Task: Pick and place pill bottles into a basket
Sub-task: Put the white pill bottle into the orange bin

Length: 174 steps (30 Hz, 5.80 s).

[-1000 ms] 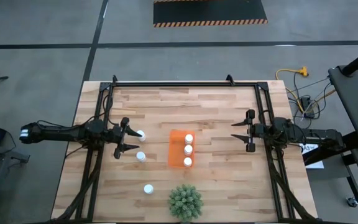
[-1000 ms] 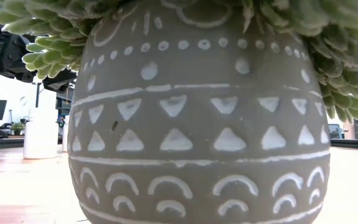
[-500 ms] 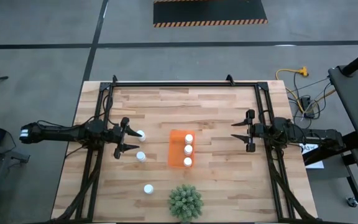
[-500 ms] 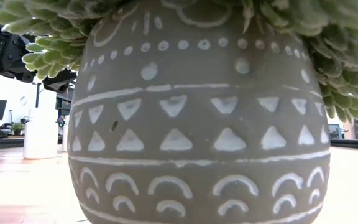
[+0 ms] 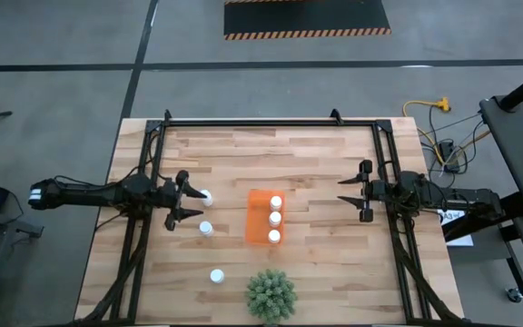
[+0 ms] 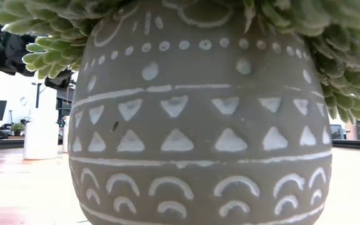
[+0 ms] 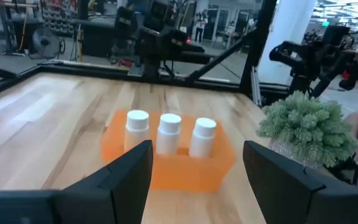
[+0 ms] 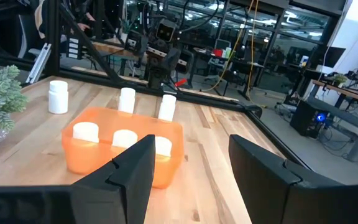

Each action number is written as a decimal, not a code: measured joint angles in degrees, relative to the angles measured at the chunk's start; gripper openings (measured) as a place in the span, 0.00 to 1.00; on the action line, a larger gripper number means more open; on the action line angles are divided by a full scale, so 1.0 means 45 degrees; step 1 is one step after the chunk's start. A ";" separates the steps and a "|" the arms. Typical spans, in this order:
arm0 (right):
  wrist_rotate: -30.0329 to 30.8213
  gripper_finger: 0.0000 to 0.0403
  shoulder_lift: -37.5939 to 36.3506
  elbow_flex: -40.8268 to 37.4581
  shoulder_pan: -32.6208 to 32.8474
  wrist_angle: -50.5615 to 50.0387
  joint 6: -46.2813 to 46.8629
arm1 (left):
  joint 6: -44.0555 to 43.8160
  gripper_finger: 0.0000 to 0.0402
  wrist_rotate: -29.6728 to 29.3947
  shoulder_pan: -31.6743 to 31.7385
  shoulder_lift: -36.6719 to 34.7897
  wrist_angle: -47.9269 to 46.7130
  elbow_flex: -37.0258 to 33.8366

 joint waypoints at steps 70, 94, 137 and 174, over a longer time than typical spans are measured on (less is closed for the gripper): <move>0.0000 0.48 0.0000 0.0000 0.0000 -0.0002 0.0005 | -0.1659 0.58 0.4587 -0.0968 0.5984 1.1125 0.3790; -0.0005 0.48 0.0000 0.0005 0.0000 -0.0002 0.0005 | 0.3684 0.58 0.4117 -0.4168 0.9516 0.6680 0.8925; -0.0005 0.48 0.0015 0.0005 -0.0002 -0.0002 0.0000 | 0.5670 0.58 -0.0463 -0.6280 1.5012 -1.0682 1.7440; -0.0005 0.48 0.0005 0.0005 0.0000 -0.0002 0.0005 | 0.2930 0.58 -0.1378 -0.7924 2.0195 -1.3059 1.8345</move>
